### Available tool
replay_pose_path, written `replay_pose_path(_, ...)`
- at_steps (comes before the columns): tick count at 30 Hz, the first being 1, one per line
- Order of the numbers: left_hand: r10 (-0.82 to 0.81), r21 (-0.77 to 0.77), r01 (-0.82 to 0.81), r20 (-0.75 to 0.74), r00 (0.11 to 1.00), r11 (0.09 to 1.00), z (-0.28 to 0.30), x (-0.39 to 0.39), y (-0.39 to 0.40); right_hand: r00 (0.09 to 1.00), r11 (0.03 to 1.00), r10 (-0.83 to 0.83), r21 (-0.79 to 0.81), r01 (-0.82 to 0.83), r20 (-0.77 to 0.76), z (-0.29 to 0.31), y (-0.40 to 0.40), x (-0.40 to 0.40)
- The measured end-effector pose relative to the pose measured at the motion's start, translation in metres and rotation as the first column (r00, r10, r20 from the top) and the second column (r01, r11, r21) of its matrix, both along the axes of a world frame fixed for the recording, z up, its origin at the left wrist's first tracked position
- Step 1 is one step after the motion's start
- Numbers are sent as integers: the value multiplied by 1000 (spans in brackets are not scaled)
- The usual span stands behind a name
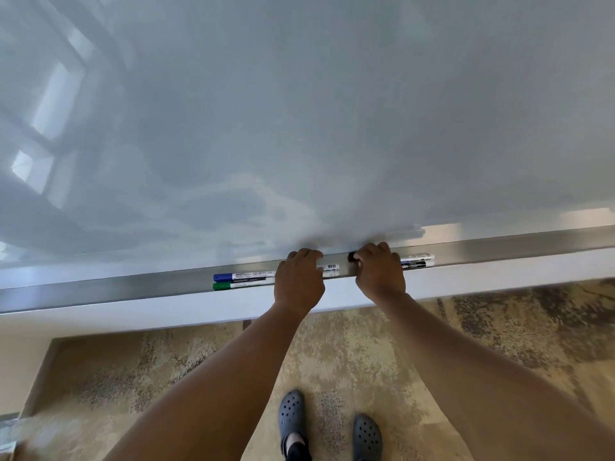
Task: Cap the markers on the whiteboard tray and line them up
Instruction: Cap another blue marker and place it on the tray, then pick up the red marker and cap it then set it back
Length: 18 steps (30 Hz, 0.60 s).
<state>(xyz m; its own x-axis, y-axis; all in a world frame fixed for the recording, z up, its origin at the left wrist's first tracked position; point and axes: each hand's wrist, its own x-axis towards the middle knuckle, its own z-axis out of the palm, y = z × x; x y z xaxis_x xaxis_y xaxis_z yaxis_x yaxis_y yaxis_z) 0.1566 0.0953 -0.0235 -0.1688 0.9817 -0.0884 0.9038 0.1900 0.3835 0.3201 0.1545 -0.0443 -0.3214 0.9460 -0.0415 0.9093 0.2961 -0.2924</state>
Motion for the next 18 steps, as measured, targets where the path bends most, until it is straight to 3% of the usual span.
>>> replay_pose_path(9,-25,-54,29,64,998,998,-7,66,22,981,980,-115,-145,138,159,11,12,48)
replay_pose_path(18,-33,-68,36,44,998,997,-16,106,40,974,978,-46,-191,89,221,8,19,63)
